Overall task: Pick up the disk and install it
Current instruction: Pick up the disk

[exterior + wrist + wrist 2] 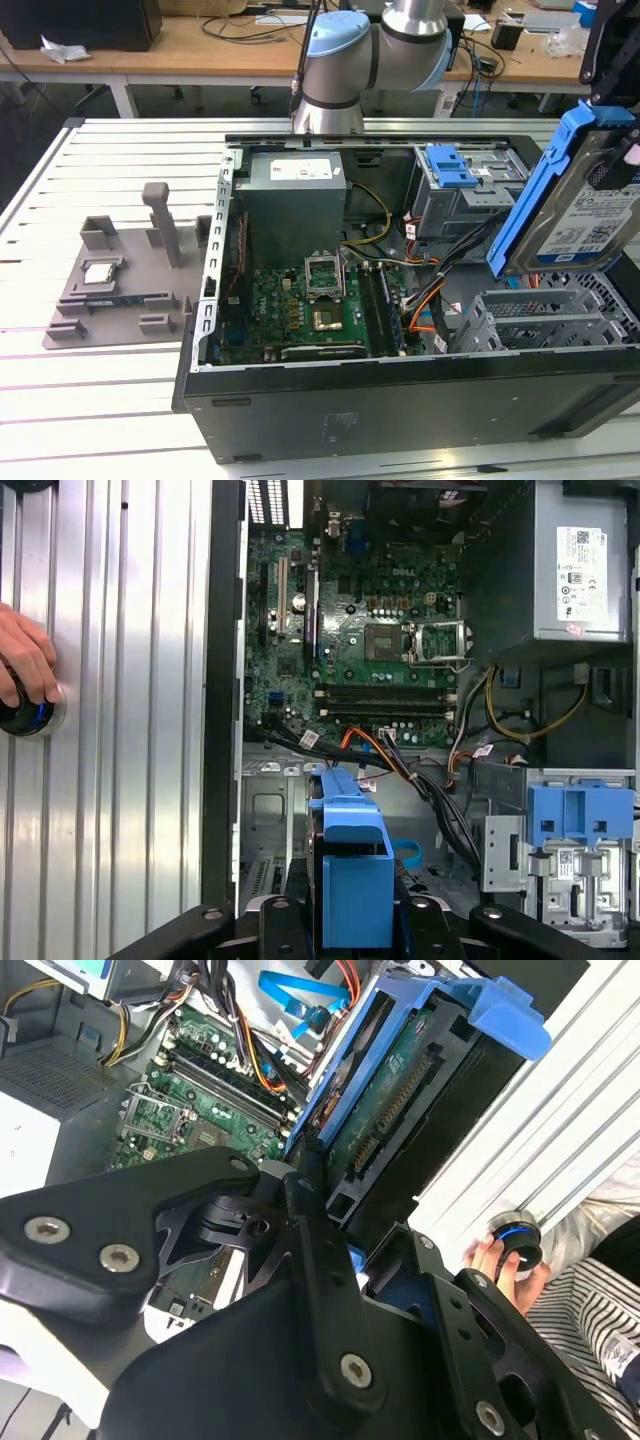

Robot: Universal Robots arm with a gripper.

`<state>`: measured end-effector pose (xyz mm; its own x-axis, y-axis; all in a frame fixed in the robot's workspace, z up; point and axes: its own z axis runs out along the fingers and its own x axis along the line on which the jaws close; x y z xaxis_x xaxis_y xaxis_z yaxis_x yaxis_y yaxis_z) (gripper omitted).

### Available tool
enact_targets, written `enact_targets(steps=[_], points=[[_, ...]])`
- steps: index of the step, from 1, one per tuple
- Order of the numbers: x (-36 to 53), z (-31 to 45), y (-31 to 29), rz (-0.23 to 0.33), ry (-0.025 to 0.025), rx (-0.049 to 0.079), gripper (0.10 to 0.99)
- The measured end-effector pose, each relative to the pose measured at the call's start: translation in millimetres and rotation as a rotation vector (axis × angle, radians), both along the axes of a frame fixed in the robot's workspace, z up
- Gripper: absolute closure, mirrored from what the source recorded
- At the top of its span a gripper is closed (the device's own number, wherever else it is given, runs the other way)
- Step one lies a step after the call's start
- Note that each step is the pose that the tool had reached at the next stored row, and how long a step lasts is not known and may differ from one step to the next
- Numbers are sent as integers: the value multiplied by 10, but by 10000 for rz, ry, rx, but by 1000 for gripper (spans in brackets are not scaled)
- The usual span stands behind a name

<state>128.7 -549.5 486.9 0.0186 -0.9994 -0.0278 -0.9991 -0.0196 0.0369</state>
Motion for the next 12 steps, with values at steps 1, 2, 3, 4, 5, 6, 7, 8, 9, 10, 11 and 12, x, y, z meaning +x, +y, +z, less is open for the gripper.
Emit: enact_targets(steps=[1,2,3,4,5,6,7,8,9,10,11,12], points=[[15,-4,0,-1,0,-3,718],[22,-9,-1,0,0,-3,718],[27,-13,-2,0,0,0,718],[30,-17,-4,-1,0,1,718],[34,-20,-6,-1,0,0,718],[36,-23,-9,-1,0,0,718],[41,-31,-18,-1,0,1,718],[49,-44,-32,1,-1,1,718],[54,-54,-37,0,0,1,718],[58,-65,-40,1,0,0,718],[60,-88,-45,-2,0,-1,718],[60,-106,-53,-2,0,0,718]])
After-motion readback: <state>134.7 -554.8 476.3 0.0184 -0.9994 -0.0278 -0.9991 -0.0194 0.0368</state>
